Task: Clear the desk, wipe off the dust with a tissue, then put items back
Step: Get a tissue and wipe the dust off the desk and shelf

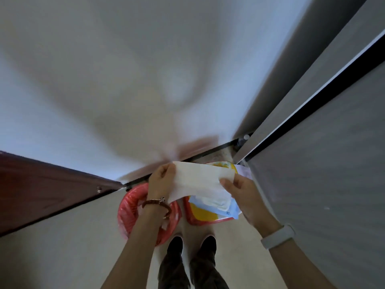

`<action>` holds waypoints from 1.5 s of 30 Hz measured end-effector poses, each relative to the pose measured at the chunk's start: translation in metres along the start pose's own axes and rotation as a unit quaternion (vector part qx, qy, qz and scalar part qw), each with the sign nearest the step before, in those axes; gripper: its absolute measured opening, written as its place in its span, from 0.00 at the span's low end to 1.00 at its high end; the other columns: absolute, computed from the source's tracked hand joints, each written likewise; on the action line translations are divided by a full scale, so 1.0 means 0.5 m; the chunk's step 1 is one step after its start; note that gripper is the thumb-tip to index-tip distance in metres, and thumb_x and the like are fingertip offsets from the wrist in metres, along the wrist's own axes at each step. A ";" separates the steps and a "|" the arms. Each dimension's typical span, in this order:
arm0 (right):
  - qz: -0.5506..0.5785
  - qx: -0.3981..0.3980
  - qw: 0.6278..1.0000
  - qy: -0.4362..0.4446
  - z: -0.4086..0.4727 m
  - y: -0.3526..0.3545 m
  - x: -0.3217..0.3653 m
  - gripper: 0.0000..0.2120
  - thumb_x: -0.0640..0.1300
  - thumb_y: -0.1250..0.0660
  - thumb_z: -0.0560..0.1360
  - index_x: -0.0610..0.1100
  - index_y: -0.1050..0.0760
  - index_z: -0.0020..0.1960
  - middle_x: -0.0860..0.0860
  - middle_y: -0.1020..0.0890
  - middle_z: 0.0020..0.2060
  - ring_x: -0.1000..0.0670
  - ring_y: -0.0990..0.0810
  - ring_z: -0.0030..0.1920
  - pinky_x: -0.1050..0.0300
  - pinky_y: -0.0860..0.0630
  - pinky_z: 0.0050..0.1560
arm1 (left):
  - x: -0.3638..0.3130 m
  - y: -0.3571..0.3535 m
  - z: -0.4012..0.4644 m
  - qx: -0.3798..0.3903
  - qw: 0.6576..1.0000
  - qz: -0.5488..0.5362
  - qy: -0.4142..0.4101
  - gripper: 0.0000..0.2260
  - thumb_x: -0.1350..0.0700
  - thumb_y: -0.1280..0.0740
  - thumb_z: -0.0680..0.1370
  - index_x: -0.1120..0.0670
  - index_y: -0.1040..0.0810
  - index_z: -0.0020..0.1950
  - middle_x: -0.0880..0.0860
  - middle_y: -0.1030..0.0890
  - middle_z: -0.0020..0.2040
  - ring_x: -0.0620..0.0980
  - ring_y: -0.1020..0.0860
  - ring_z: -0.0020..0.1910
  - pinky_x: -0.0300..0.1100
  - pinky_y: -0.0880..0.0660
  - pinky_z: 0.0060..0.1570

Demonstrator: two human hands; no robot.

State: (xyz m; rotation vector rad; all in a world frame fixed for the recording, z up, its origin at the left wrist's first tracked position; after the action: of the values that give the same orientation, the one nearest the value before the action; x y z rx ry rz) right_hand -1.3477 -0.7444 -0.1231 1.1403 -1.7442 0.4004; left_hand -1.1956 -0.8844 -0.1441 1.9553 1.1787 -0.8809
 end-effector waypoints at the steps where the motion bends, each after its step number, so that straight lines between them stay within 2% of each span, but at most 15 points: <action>1: -0.012 0.011 1.000 0.021 -0.009 -0.015 0.035 0.14 0.38 0.36 0.75 0.40 0.29 0.31 0.53 0.30 0.24 0.58 0.33 0.27 0.68 0.36 0.29 | -0.008 0.027 -0.016 -0.005 1.000 -0.016 0.023 0.06 0.57 0.38 0.77 0.56 0.26 0.54 0.54 0.24 0.52 0.52 0.27 0.50 0.41 0.28 0.48; 4: -0.086 0.033 0.992 0.089 -0.044 -0.075 0.131 0.20 0.39 0.34 0.74 0.46 0.38 0.27 0.54 0.37 0.22 0.56 0.37 0.25 0.65 0.38 0.28 | -0.039 0.121 -0.089 -0.059 0.998 0.017 -0.011 0.19 0.57 0.35 0.76 0.57 0.33 0.65 0.52 0.30 0.61 0.49 0.29 0.56 0.42 0.31 0.53; 8: -0.164 0.062 0.972 0.156 -0.116 -0.172 0.222 0.24 0.43 0.31 0.71 0.46 0.43 0.26 0.52 0.40 0.23 0.54 0.41 0.26 0.64 0.40 0.27 | -0.078 0.221 -0.220 -0.066 0.982 0.072 -0.160 0.14 0.59 0.32 0.73 0.46 0.29 0.56 0.45 0.26 0.55 0.41 0.27 0.53 0.41 0.29 0.56; 11: -0.196 0.167 0.945 0.201 -0.198 -0.266 0.272 0.19 0.41 0.34 0.73 0.43 0.36 0.27 0.49 0.34 0.25 0.52 0.36 0.28 0.61 0.40 0.29 | -0.082 0.293 -0.318 -0.092 0.959 0.107 -0.244 0.12 0.54 0.31 0.71 0.40 0.25 0.50 0.34 0.24 0.50 0.31 0.28 0.53 0.35 0.30 0.57; 15: -0.200 0.300 0.901 0.241 -0.353 -0.401 0.311 0.08 0.38 0.37 0.75 0.33 0.22 0.44 0.41 0.19 0.36 0.51 0.26 0.37 0.60 0.30 0.37 | -0.062 0.434 -0.447 -0.208 0.927 0.093 -0.299 0.15 0.47 0.34 0.69 0.42 0.27 0.55 0.29 0.25 0.53 0.35 0.27 0.53 0.31 0.30 0.55; 18: -0.202 0.360 0.870 0.270 -0.491 -0.500 0.319 0.07 0.36 0.36 0.74 0.42 0.21 0.40 0.56 0.19 0.29 0.61 0.28 0.31 0.65 0.31 0.35 | -0.014 0.559 -0.564 -0.339 0.871 0.126 -0.334 0.14 0.47 0.33 0.69 0.45 0.24 0.53 0.38 0.22 0.50 0.39 0.26 0.51 0.34 0.31 0.54; 20: -0.200 0.384 0.856 0.282 -0.591 -0.559 0.322 0.13 0.36 0.35 0.73 0.50 0.25 0.34 0.63 0.23 0.23 0.63 0.28 0.27 0.72 0.33 0.31 | 0.029 0.636 -0.648 -0.398 0.843 0.137 -0.335 0.12 0.47 0.32 0.69 0.47 0.22 0.51 0.40 0.22 0.48 0.39 0.25 0.49 0.33 0.32 0.53; 23: -0.217 0.430 0.816 0.320 -0.746 -0.639 0.304 0.13 0.39 0.35 0.74 0.50 0.28 0.33 0.56 0.25 0.22 0.63 0.27 0.26 0.73 0.32 0.31 | 0.095 0.730 -0.774 -0.443 0.826 0.127 -0.324 0.05 0.49 0.32 0.70 0.46 0.21 0.44 0.38 0.20 0.41 0.36 0.24 0.45 0.35 0.31 0.51; 26: -0.207 0.476 0.786 0.337 -0.886 -0.709 0.266 0.08 0.40 0.34 0.73 0.52 0.26 0.39 0.60 0.22 0.32 0.67 0.24 0.35 0.75 0.30 0.37 | 0.178 0.816 -0.888 -0.483 0.831 0.063 -0.267 0.06 0.48 0.35 0.69 0.45 0.23 0.45 0.37 0.19 0.40 0.30 0.25 0.44 0.29 0.32 0.50; 29: -0.209 0.524 0.754 0.337 -1.014 -0.778 0.205 0.08 0.46 0.30 0.70 0.59 0.25 0.40 0.65 0.19 0.35 0.63 0.22 0.42 0.73 0.30 0.41 | 0.281 0.893 -0.997 -0.528 0.825 -0.032 -0.199 0.04 0.50 0.31 0.69 0.43 0.22 0.35 0.32 0.20 0.37 0.36 0.22 0.43 0.29 0.30 0.48; 30: -0.210 0.537 0.742 0.342 -1.056 -0.800 0.185 0.06 0.49 0.31 0.67 0.59 0.25 0.41 0.65 0.19 0.38 0.62 0.22 0.42 0.74 0.31 0.41 | 0.312 0.914 -1.035 -0.545 0.817 -0.053 -0.182 0.09 0.55 0.30 0.70 0.41 0.23 0.34 0.32 0.20 0.37 0.37 0.22 0.42 0.27 0.30 0.46; 34: -0.236 0.608 0.649 0.393 -1.233 -0.875 0.125 0.17 0.50 0.29 0.68 0.60 0.31 0.53 0.64 0.25 0.48 0.62 0.27 0.51 0.77 0.34 0.45 | 0.410 0.989 -1.181 -0.586 0.789 -0.114 -0.144 0.12 0.62 0.29 0.70 0.45 0.23 0.34 0.42 0.20 0.31 0.37 0.23 0.36 0.26 0.29 0.41; 36: -0.226 0.622 0.617 0.426 -1.305 -0.911 0.114 0.12 0.45 0.31 0.72 0.59 0.29 0.50 0.64 0.24 0.45 0.63 0.26 0.48 0.75 0.34 0.44 | 0.457 1.023 -1.244 -0.596 0.780 -0.140 -0.132 0.10 0.61 0.29 0.70 0.46 0.22 0.34 0.39 0.19 0.31 0.38 0.23 0.35 0.28 0.28 0.40; 39: -0.206 0.656 0.596 0.414 -1.387 -0.968 0.085 0.03 0.44 0.33 0.74 0.50 0.23 0.42 0.62 0.22 0.30 0.61 0.26 0.34 0.70 0.33 0.35 | 0.515 1.058 -1.333 -0.611 0.763 -0.174 -0.119 0.10 0.61 0.30 0.71 0.47 0.21 0.34 0.37 0.19 0.32 0.38 0.23 0.35 0.33 0.26 0.43; 45: -0.209 0.721 0.525 0.402 -1.542 -1.060 0.021 0.05 0.41 0.34 0.74 0.48 0.25 0.40 0.57 0.22 0.30 0.63 0.26 0.32 0.70 0.32 0.34 | 0.620 1.099 -1.465 -0.668 0.695 -0.246 -0.103 0.11 0.63 0.31 0.72 0.49 0.22 0.33 0.41 0.21 0.30 0.39 0.26 0.33 0.34 0.29 0.40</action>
State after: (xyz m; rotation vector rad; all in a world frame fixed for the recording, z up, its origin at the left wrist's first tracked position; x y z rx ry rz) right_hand -0.4856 -0.4829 0.1306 1.8649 0.0978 1.8871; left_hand -0.4364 -0.3426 0.1101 0.3308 1.5364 -0.2092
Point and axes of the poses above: each hand's wrist, its own z-axis towards the middle knuckle, its own y-axis out of the back of the hand, x = y × z, the point moved 6 cm from there along z, towards the middle knuckle
